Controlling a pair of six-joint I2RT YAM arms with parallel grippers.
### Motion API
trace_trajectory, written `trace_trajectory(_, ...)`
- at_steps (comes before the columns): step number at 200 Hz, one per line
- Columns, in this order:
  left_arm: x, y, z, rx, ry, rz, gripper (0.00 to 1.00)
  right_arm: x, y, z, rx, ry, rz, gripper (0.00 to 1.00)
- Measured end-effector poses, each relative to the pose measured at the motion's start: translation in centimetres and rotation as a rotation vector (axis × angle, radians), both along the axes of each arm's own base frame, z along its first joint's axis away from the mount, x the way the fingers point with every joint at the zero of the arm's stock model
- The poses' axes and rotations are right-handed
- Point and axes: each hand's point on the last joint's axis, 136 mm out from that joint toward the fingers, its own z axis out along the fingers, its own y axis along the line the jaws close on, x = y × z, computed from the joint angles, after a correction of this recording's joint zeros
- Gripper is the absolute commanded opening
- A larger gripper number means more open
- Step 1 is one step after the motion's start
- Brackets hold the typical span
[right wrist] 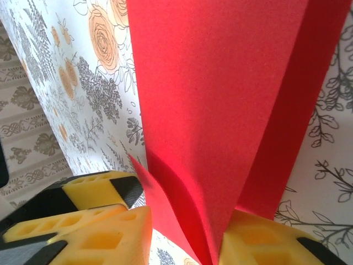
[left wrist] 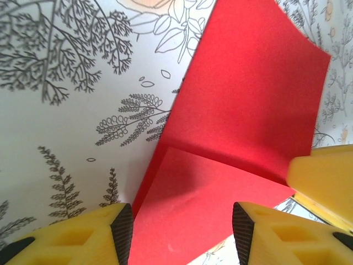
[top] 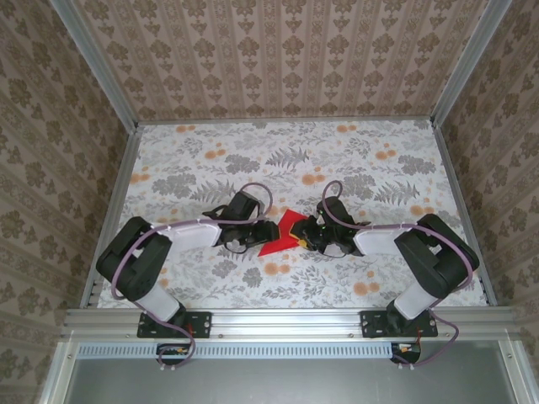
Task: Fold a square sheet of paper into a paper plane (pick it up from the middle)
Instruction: Fourth fold the wing at the center of the table.
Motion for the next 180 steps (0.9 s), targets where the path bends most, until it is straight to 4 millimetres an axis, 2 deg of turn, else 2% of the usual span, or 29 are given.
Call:
trace_trajectory(32,0.2,0.1,1.6,-0.015,-0.041,-0.001,0.57,-0.1,0.2,-0.3,0.012,0.016,-0.003,0.07)
trace_trajectory(54,0.2,0.4,2.4,-0.014,-0.078,-0.019,0.58,-0.2,0.1,-0.2,0.013,0.023,-0.010,0.00)
trace_trajectory(62,0.2,0.4,2.8,-0.013,-0.096,-0.030,0.58,-0.3,0.0,-0.1,0.007,0.024,-0.010,0.00)
trace_trajectory(88,0.3,0.6,4.2,-0.007,-0.185,-0.087,0.73,-0.8,-1.0,0.6,-0.027,0.030,-0.020,0.00)
trace_trajectory(107,0.2,0.4,5.6,-0.012,-0.279,-0.152,0.79,-0.8,-1.7,1.4,-0.050,0.033,-0.027,0.00)
trace_trajectory(143,-0.5,-1.0,7.6,-0.012,-0.483,-0.304,0.82,-0.2,-2.4,2.2,-0.065,0.050,-0.045,0.00)
trace_trajectory(180,-0.6,-1.9,8.2,0.038,-0.642,-0.421,0.81,0.3,-2.6,2.9,-0.070,0.069,-0.054,0.01)
